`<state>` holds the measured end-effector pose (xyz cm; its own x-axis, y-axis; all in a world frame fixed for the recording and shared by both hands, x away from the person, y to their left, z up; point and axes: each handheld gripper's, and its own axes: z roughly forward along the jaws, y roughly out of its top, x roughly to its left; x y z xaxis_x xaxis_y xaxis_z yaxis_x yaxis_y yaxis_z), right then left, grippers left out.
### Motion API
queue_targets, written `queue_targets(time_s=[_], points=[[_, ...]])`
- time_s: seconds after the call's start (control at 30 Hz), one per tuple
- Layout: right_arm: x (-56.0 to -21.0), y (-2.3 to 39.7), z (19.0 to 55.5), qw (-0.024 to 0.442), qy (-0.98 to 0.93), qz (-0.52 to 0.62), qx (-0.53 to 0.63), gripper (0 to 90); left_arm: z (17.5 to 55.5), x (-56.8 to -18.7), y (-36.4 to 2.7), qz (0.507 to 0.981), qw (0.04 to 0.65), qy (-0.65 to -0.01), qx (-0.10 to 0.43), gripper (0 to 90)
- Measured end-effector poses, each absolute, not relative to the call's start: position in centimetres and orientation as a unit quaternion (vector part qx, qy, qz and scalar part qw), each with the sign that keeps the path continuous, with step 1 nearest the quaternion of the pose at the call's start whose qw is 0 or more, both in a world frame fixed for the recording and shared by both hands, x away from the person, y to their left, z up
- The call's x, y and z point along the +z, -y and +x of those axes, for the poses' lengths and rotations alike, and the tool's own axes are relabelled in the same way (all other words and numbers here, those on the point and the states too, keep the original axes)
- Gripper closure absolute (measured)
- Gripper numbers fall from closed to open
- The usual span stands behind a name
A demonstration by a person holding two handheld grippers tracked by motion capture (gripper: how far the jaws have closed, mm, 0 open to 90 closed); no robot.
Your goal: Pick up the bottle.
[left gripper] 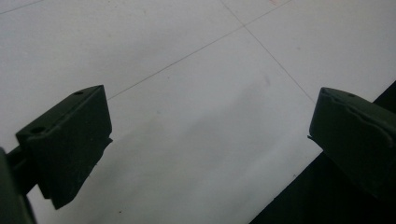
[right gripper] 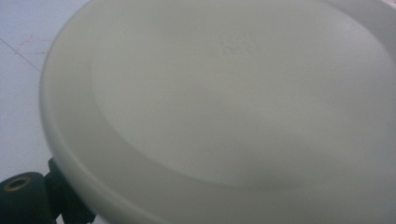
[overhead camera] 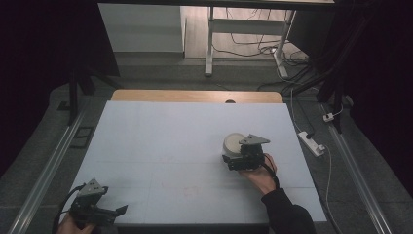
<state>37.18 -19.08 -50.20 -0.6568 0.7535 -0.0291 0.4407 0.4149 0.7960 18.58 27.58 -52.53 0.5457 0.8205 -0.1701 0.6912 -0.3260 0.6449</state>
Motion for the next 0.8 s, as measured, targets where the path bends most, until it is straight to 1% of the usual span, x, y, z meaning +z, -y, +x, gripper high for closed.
queue_targets(time_s=[0.8], points=[[-48.6,17.6,35.6,0.176,-0.822,0.337,0.424,6.4,18.6,-52.5,-27.6,0.81,0.343,-0.467,0.093,0.3]])
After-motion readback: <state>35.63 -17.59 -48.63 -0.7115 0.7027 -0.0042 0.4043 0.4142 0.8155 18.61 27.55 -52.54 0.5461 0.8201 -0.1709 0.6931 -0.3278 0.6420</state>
